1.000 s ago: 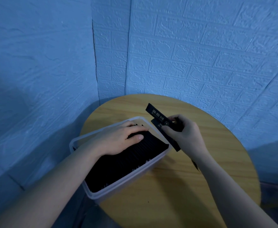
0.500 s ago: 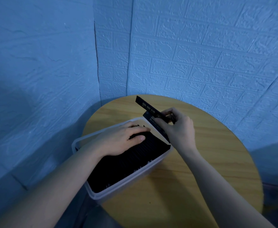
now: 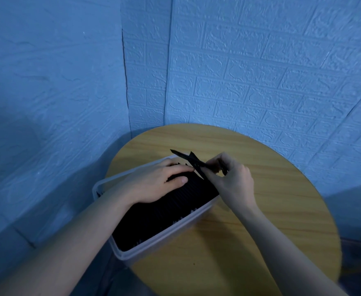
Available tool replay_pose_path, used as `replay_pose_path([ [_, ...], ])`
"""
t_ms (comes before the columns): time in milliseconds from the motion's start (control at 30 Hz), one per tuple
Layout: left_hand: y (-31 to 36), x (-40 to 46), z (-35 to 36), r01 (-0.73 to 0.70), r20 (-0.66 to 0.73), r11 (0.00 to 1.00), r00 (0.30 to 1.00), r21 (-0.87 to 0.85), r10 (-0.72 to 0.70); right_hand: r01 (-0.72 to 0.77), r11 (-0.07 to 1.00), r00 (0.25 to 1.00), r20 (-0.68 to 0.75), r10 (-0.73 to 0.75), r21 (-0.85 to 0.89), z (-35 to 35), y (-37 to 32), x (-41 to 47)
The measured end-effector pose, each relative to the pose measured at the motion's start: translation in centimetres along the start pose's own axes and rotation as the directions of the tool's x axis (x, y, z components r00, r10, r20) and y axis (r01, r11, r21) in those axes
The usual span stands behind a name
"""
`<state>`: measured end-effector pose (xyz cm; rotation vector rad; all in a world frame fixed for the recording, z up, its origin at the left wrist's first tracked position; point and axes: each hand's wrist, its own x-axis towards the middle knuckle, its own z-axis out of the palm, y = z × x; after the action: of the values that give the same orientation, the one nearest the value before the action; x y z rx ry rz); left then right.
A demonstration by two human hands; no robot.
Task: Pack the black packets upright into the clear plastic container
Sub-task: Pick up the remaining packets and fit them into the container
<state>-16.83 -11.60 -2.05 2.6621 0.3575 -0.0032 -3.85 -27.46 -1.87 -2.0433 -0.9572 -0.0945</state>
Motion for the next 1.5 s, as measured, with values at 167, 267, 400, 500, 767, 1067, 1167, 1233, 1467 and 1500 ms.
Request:
replay_pose_path([
  [167,0.0,-0.1,0.0,0.005,0.001,1.0,1.0,-0.001,-0.005,-0.029,0.997,1.0,0.013,0.028,0.07,-0.4,0.7,-0.3],
  [267,0.0,-0.2,-0.1,0.009,0.004,1.0,1.0,-0.005,-0.009,-0.057,0.991,0.998,0.033,0.053,0.122,-1.0,1.0,-0.5],
  [400,0.2,-0.1,-0.1,0.013,0.01,1.0,1.0,-0.013,-0.013,-0.044,0.984,0.999,0.036,0.039,0.172,-1.2,1.0,-0.7],
  [500,0.1,-0.1,0.0,0.009,0.009,1.0,1.0,-0.026,-0.009,-0.058,0.965,0.998,0.031,0.052,0.255,-1.2,1.0,-0.7],
  [767,0.2,-0.1,-0.2,0.0,0.012,1.0,1.0,-0.011,0.0,-0.074,0.951,0.997,0.045,0.064,0.301,-1.7,0.5,-1.0],
  [1067,1.2,1.4,-1.0,0.027,0.051,0.996,0.998,0.083,-0.031,-0.084,0.942,0.996,0.051,0.071,0.324,-2.0,1.1,-1.6],
  [1167,1.1,1.8,-0.8,0.008,0.089,0.995,0.996,0.095,-0.017,-0.09,0.937,0.996,0.041,0.081,0.338,-2.0,1.1,-1.9],
  [1233,0.8,1.6,-1.0,-0.005,0.104,0.999,0.995,0.038,0.001,-0.096,0.926,0.995,0.039,0.088,0.364,-2.1,0.9,-2.1],
  [1467,-0.5,-3.3,-1.7,0.01,-0.047,1.0,0.999,0.029,-0.009,-0.113,0.919,0.993,0.02,0.114,0.377,-3.5,0.7,-3.2],
  [1500,-0.3,-3.9,-1.2,0.013,0.027,0.996,1.0,0.09,-0.015,-0.119,0.919,0.992,0.017,0.121,0.375,-3.5,0.6,-3.3],
])
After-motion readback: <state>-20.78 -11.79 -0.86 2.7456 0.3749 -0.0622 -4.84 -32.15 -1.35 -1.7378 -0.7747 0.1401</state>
